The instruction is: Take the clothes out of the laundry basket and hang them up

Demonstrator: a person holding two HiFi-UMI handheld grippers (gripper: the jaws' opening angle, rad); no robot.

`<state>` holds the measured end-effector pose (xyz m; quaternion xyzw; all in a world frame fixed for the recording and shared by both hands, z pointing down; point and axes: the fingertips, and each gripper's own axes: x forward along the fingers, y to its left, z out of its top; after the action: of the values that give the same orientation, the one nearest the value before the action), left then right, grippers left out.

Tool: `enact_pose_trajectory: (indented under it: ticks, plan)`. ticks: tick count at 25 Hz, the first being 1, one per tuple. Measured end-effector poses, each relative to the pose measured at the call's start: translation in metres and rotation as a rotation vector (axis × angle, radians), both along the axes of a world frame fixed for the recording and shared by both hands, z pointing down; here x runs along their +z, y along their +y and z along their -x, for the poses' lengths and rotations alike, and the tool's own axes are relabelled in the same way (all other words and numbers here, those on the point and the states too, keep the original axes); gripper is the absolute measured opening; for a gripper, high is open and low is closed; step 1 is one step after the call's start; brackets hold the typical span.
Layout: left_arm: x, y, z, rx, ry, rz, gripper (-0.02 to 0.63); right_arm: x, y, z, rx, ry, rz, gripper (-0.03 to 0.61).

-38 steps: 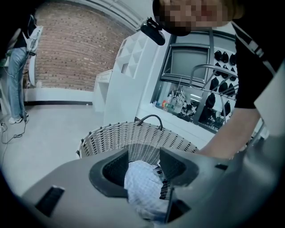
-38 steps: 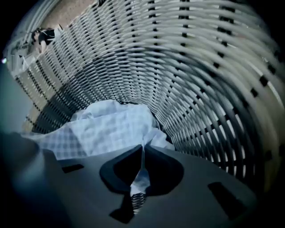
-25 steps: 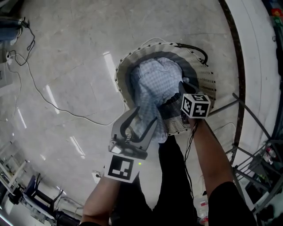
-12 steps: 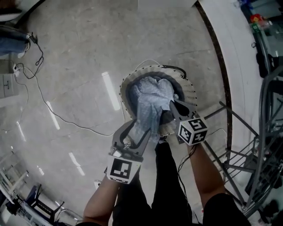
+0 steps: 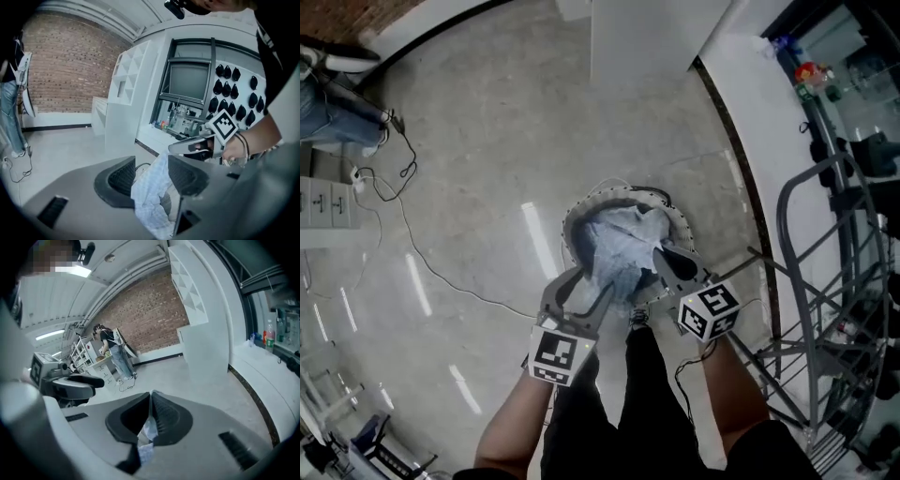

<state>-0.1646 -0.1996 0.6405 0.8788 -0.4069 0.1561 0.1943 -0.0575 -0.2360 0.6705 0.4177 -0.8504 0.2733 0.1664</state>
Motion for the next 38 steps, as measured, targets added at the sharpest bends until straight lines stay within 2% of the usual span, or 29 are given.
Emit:
enact_pose_trajectory:
  ticks: [8, 14, 19, 21, 23, 26, 28, 30, 33, 36, 38]
  plan:
    - [-0.082, -0.016, -0.001, -0.009, -0.016, -0.051, 0.192, -0.158, 0.003, 0.003, -0.215, -0.015, -0.203, 0.016]
    - [-0.132, -0.014, -0.007, 0.025, -0.019, -0.076, 0.187, -0.259, 0.027, 0.005, -0.293, -0.039, -0.342, 0.016]
    - [-0.164, -0.015, -0.018, 0.087, 0.000, -0.057, 0.187, -0.327, 0.041, 0.001, -0.327, -0.039, -0.453, 0.015]
    - [-0.175, -0.015, -0.024, 0.119, 0.021, -0.048, 0.189, -0.348, 0.047, 0.001, -0.354, -0.041, -0.485, 0.015]
    - [-0.183, -0.007, -0.036, 0.192, 0.027, -0.039, 0.207, -0.366, 0.055, 0.001, -0.380, -0.043, -0.510, 0.015]
    - [-0.187, 0.009, -0.052, 0.293, -0.016, -0.049, 0.239, -0.391, 0.061, 0.002, -0.405, -0.047, -0.545, 0.015]
    - [-0.191, 0.008, -0.058, 0.292, -0.022, -0.065, 0.241, -0.404, 0.065, 0.003, -0.426, -0.053, -0.567, 0.015]
    - [-0.195, 0.001, -0.062, 0.265, 0.006, -0.061, 0.241, -0.414, 0.068, 0.002, -0.446, -0.066, -0.582, 0.015]
    - [-0.196, -0.005, -0.069, 0.275, 0.042, -0.029, 0.239, -0.427, 0.076, 0.003, -0.481, -0.095, -0.577, 0.015]
    - [-0.196, -0.001, -0.084, 0.379, 0.075, 0.051, 0.239, -0.434, 0.075, -0.001, -0.520, -0.079, -0.580, 0.015]
    - [-0.199, 0.002, -0.090, 0.415, 0.088, 0.077, 0.239, -0.436, 0.071, -0.006, -0.524, -0.069, -0.583, 0.015]
